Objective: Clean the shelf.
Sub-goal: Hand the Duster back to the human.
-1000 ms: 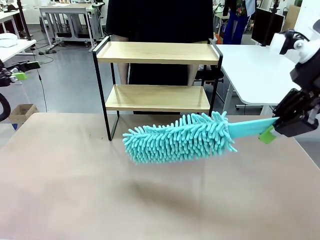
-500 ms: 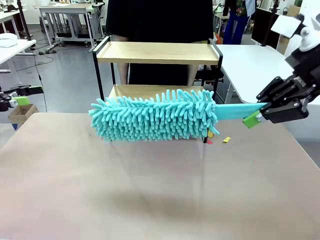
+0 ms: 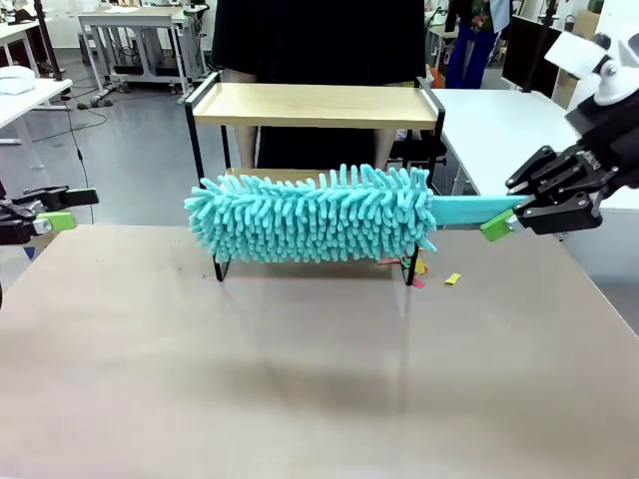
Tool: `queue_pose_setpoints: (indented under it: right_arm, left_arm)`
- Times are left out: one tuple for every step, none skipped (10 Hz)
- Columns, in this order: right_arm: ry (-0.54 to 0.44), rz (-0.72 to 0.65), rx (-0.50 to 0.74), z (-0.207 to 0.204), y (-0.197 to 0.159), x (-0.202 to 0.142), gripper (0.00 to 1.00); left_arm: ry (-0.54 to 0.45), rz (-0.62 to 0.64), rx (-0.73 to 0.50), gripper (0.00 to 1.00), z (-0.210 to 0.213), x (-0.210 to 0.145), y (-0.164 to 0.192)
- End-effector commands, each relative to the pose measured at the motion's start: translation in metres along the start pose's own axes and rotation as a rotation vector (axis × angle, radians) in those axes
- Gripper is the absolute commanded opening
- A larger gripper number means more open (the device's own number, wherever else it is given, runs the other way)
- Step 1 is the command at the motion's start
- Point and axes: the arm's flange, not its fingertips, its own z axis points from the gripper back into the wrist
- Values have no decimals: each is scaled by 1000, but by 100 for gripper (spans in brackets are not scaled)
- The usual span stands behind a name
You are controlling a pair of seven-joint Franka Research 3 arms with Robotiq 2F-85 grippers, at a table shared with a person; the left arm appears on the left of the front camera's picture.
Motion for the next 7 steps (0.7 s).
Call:
queue_pose_setpoints:
  right_arm:
    - [-44, 1, 6, -24, -11, -27, 13]
    - [-61, 0, 20, -28, -15, -30, 13]
    - [-18, 43, 58, -25, -11, -28, 13]
    - [3, -20, 13, -12, -20, -15, 13]
    - [3, -20, 13, -12, -20, -15, 13]
    - [3, -20, 13, -12, -20, -15, 13]
    - [3, -20, 13, -12, -20, -15, 13]
  left_arm:
    - [-21, 60, 6, 100, -17, 6, -5]
    - [-18, 62, -4, 100, -20, 7, -5]
    - [-4, 19, -5, 100, -8, 3, -4]
    - [-4, 19, -5, 100, -8, 3, -4]
    - [-4, 19, -5, 100, -8, 3, -4]
    - [-4, 19, -5, 100, -8, 3, -4]
    - [-4, 19, -5, 100, -8, 3, -4]
